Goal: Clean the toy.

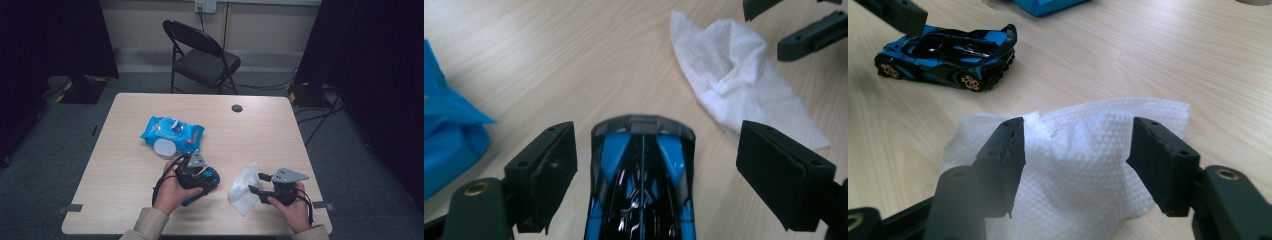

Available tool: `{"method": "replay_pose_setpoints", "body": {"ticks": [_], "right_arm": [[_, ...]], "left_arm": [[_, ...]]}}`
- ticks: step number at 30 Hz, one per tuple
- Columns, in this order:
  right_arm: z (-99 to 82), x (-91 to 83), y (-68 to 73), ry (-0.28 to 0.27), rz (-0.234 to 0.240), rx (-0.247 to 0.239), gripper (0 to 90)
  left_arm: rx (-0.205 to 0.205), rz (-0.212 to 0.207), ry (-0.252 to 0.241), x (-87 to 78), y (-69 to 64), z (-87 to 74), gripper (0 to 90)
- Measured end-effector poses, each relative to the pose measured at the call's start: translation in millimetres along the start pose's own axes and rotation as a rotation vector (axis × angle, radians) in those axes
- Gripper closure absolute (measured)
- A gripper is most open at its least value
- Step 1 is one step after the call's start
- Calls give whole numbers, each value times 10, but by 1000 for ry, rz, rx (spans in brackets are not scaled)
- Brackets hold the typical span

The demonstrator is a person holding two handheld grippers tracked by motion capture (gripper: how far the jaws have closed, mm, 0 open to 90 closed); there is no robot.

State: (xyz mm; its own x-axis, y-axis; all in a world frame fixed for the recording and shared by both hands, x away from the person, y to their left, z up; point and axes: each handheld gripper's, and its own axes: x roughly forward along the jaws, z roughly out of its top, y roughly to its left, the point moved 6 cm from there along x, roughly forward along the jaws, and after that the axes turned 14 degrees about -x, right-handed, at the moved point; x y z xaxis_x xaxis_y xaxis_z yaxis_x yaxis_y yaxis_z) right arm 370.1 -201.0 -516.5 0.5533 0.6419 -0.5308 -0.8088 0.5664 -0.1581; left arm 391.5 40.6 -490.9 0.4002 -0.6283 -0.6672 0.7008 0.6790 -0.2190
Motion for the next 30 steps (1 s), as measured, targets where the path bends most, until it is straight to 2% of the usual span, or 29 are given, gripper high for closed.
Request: {"method": "replay_pose_setpoints", "body": {"ticks": [3,6,9,11,16,19,30], "right_arm": [[16,36,5,-10,2,11,382],[23,62,17,-9,6,15,360],[20,72,27,-5,6,8,333],[4,83,28,2,6,8,320],[-46,122,33,21,15,12,302],[-62,132,39,34,19,0,297],[-105,153,39,44,31,4,284]], "left_arm": [[-13,14,34,55,42,-89,157],[-20,32,42,141,79,-142,157],[-33,28,61,209,88,-173,158],[-8,43,80,248,100,-190,159],[-10,37,91,360,103,-201,158],[-29,36,92,408,113,-214,158],[-23,40,98,458,144,-258,158]]}}
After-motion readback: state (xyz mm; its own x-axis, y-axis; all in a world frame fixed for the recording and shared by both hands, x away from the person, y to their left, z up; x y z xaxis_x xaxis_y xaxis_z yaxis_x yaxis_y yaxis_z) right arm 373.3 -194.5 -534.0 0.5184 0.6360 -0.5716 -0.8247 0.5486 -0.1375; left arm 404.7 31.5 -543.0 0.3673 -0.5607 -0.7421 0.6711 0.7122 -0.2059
